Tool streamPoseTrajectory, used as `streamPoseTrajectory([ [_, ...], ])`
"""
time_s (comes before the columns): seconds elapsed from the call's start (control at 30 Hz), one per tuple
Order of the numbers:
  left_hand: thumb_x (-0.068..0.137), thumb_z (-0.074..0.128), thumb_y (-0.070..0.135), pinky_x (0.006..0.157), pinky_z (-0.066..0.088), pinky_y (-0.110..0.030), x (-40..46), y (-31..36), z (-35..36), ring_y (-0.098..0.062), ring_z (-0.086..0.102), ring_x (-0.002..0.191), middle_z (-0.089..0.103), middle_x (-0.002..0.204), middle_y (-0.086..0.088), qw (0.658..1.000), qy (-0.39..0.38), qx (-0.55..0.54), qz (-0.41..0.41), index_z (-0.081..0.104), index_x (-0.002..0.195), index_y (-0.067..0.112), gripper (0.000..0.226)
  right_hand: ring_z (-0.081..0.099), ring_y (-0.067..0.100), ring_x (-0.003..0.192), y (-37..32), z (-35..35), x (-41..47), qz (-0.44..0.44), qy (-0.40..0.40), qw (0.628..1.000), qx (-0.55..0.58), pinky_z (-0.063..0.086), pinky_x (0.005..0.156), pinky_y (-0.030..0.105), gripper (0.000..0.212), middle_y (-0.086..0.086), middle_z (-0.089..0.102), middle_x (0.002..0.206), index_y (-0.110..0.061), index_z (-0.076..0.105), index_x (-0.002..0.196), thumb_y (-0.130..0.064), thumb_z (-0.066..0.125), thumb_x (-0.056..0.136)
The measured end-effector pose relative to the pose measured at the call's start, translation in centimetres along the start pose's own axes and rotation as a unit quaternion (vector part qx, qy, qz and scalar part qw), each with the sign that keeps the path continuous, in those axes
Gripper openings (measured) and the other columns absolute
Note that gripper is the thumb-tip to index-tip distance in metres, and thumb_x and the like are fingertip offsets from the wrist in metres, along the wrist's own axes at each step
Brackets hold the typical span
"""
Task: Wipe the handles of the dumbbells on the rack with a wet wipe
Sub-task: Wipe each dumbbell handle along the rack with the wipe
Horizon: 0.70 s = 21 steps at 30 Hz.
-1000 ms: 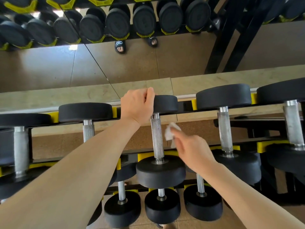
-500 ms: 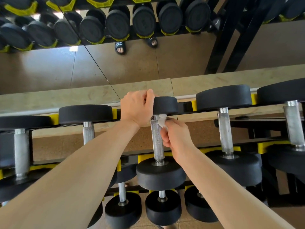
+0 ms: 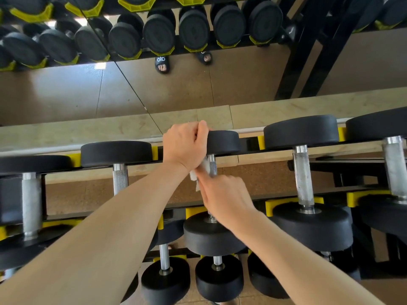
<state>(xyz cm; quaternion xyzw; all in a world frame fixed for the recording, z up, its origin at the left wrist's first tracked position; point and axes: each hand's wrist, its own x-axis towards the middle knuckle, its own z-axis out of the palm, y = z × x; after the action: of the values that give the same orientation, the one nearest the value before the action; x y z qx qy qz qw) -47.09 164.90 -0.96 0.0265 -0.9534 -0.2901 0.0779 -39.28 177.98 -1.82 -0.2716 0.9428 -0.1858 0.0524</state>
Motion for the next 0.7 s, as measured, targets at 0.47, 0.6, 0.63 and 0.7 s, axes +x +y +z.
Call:
streamPoseTrajectory([
  [0.47,0.097,0.026,0.037,0.052,0.027,-0.028,0.1,-0.2,0.3,-0.017,0.047,0.056,0.053,0.056,0.003,1.000,-0.001,0.014,-0.014,0.071,0.072,0.014,0.057,0.052,0.007,0.048,2.9,1.8,-0.5,0.245,0.022,0.883,0.400,0.049,0.048,0.026,0.022,-0.003,0.059,0.063,-0.020,0.064,0.112,-0.023,0.043,0.103],
  [0.6,0.097,0.025,0.038,0.053,0.029,-0.025,0.0,-0.3,0.4,-0.016,0.047,0.055,0.056,0.057,-0.001,1.000,0.003,0.013,-0.009,0.070,0.070,0.013,0.058,0.028,0.011,0.043,3.6,0.4,1.6,0.368,-0.067,0.666,0.646,0.022,0.042,0.024,0.028,0.000,0.040,0.053,-0.009,0.061,0.086,-0.022,0.041,0.102],
  [0.63,0.098,0.026,0.038,0.052,0.030,-0.024,0.0,-0.3,0.4,-0.015,0.047,0.055,0.056,0.057,-0.001,1.000,0.003,0.012,-0.007,0.070,0.070,0.012,0.058,0.025,0.011,0.044,4.0,0.1,1.8,0.368,-0.092,0.638,0.670,0.020,0.043,0.025,0.030,-0.001,0.036,0.053,-0.011,0.057,0.079,-0.023,0.040,0.102],
  [0.7,0.099,0.025,0.039,0.051,0.031,-0.022,0.0,-0.4,0.5,-0.014,0.051,0.056,0.059,0.059,-0.001,1.000,0.002,0.008,-0.001,0.072,0.073,0.013,0.059,0.024,0.011,0.045,4.7,-0.2,2.3,0.373,-0.118,0.599,0.699,0.019,0.042,0.025,0.033,-0.002,0.033,0.053,-0.013,0.055,0.075,-0.024,0.040,0.103],
])
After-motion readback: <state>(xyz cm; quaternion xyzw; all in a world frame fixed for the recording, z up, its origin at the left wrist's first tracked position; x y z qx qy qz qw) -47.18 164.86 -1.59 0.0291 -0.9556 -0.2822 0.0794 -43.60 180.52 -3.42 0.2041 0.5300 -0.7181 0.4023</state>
